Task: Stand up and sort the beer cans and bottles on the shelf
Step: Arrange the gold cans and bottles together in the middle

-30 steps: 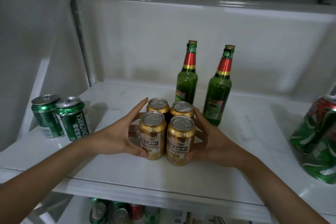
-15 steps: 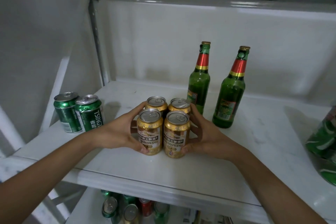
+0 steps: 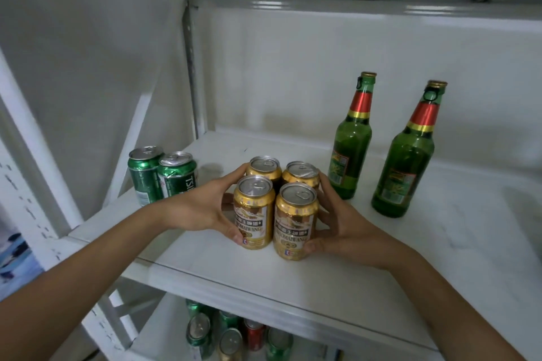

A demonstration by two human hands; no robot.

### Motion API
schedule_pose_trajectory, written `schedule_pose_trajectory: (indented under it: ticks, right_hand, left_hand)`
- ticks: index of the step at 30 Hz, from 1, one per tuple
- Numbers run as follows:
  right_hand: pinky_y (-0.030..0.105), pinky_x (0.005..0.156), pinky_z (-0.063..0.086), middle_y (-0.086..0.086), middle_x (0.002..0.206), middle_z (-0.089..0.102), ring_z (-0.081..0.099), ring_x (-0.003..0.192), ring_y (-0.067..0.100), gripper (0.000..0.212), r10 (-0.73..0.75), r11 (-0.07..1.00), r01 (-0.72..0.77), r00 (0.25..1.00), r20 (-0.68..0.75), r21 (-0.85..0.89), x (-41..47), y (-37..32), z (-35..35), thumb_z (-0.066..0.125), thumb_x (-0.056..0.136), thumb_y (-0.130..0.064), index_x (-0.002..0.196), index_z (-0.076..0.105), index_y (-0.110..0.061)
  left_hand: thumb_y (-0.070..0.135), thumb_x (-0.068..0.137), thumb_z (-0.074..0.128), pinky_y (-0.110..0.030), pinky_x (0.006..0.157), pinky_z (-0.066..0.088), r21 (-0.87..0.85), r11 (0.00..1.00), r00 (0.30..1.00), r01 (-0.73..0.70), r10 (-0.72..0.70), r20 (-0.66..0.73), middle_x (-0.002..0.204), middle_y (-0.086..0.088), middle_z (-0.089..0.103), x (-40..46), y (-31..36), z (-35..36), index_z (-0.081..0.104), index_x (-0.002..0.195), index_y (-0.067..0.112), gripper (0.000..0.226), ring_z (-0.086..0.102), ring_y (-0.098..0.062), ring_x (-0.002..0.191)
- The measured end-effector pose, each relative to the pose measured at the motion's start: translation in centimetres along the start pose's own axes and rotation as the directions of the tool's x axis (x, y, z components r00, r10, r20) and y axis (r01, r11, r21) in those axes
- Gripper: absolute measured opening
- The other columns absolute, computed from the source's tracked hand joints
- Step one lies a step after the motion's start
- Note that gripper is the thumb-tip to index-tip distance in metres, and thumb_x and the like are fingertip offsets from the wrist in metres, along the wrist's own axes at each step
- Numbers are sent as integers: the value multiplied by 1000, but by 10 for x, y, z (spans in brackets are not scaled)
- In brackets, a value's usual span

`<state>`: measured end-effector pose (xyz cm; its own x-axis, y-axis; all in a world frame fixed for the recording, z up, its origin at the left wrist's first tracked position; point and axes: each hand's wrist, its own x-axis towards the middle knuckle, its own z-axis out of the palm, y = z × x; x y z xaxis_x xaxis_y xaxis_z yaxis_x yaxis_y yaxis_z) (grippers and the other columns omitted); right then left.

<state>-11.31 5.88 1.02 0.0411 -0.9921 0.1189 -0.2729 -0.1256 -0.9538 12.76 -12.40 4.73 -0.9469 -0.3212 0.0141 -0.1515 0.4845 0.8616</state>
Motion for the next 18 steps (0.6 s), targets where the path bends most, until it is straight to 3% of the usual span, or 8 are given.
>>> schedule_pose_trajectory:
  ticks: [5, 14, 18]
  right_hand:
    - [52, 112, 47, -33, 163, 22, 23, 156, 16, 129, 14, 999, -13, 999, -48, 29, -2, 6, 3, 89, 75, -7, 157, 2, -56]
    - [45, 106, 54, -32, 164, 22, 23, 155, 10, 129, 5, 1000, -3, 996, -88, 17, -4, 12, 4, 89, 75, -5, 158, 3, -53]
    - [45, 106, 53, -33, 164, 21, 23, 155, 10, 128, -2, 1000, 3, 995, -99, 16, -6, 11, 5, 90, 75, -7, 158, 4, -54]
  left_hand:
    - [-4, 62, 95, -36, 112, 49, 38, 999, 999, 3, -4, 34, 147, 18, 58, 5, -2, -3, 23, 148, 57, 128, 56, -7, 137]
    - [-2, 60, 97, -20, 105, 50, 124, 992, 1000, 16, -19, 24, 141, 30, 59, 6, 2, -11, 28, 144, 58, 124, 56, 5, 131]
    - [0, 61, 97, -22, 111, 46, 105, 993, 998, 43, -48, 39, 149, 25, 54, 4, 3, -11, 19, 158, 45, 132, 53, 2, 137]
